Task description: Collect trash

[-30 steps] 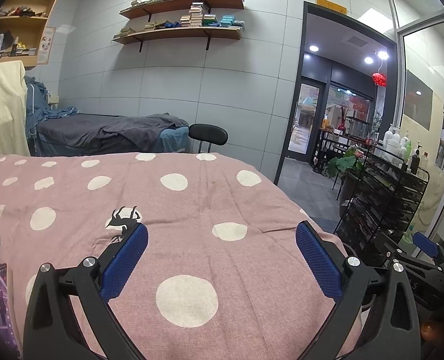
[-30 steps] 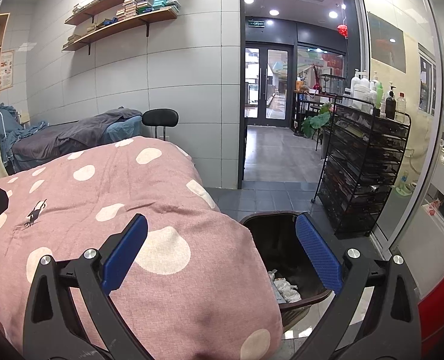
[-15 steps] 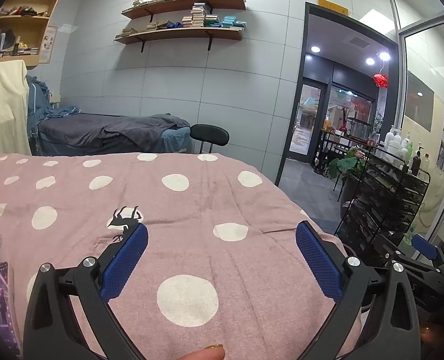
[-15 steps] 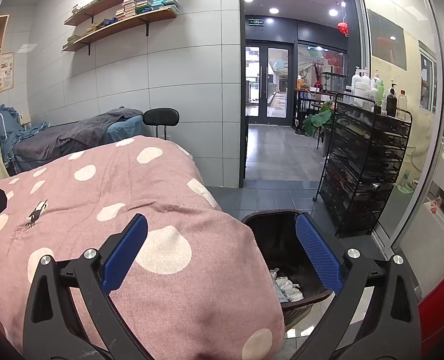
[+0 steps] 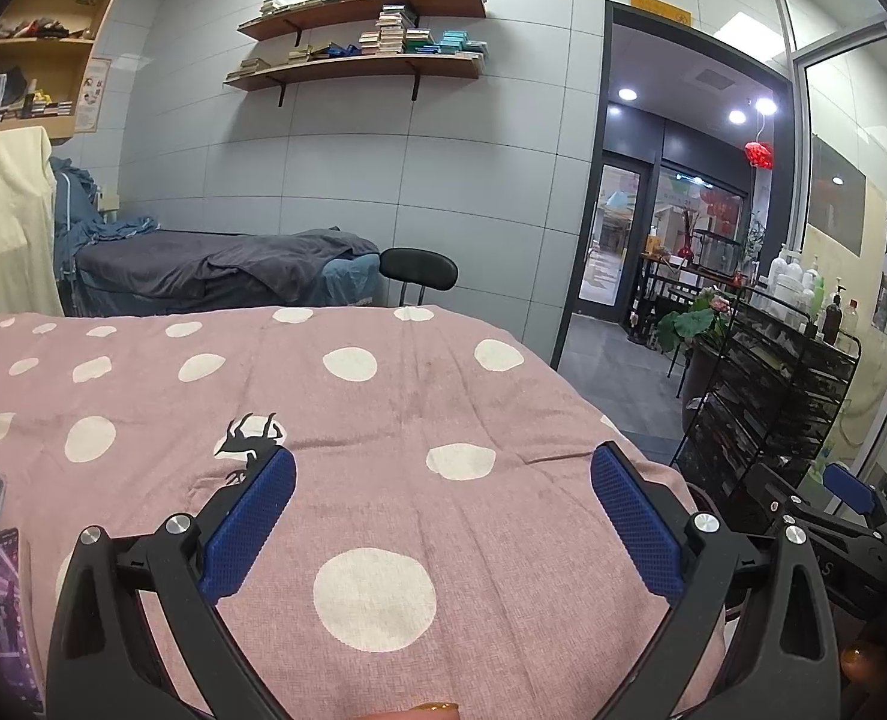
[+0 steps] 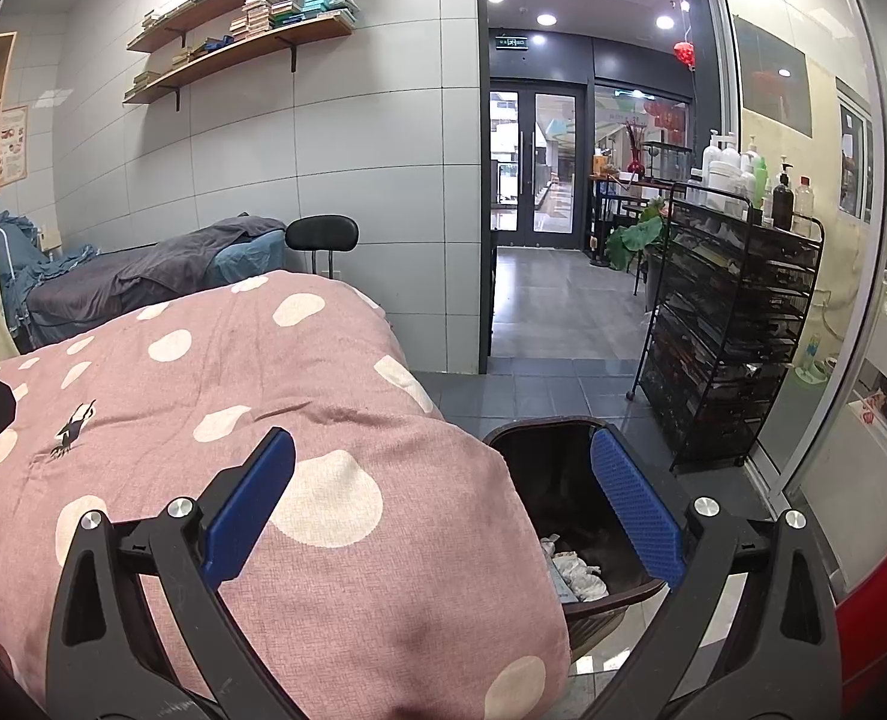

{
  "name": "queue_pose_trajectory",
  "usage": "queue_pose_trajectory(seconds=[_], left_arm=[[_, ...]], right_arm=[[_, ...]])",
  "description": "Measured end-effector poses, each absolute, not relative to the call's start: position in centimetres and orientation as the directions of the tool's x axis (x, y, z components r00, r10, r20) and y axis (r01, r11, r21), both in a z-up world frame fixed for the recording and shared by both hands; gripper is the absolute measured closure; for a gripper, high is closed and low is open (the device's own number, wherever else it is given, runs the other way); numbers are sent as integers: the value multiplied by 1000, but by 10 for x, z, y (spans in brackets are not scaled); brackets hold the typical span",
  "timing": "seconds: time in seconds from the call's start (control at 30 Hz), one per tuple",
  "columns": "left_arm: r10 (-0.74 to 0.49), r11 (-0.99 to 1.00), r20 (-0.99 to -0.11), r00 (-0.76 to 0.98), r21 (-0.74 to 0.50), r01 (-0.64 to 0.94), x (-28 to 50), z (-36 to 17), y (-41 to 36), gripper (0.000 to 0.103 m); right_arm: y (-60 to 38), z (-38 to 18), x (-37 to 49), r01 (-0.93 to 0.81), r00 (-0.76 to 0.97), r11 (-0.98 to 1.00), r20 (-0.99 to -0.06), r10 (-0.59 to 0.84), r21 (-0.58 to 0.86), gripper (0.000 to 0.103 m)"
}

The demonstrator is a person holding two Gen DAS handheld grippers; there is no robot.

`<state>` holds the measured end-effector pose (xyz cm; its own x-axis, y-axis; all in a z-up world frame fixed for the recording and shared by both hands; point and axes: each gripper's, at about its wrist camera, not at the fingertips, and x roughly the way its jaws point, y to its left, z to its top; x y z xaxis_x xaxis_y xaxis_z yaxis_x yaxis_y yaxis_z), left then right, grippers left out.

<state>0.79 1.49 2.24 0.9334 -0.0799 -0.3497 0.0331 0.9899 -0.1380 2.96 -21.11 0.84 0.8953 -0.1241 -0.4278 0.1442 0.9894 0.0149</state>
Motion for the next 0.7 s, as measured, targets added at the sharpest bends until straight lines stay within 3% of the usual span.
queue_pose_trajectory(seconds=[0.7], left_arm=[[-74, 990, -363, 929, -136, 26, 10, 18, 16, 6]], right_arm=[[-210, 5, 29, 145, 892, 989, -434, -123, 18, 6]])
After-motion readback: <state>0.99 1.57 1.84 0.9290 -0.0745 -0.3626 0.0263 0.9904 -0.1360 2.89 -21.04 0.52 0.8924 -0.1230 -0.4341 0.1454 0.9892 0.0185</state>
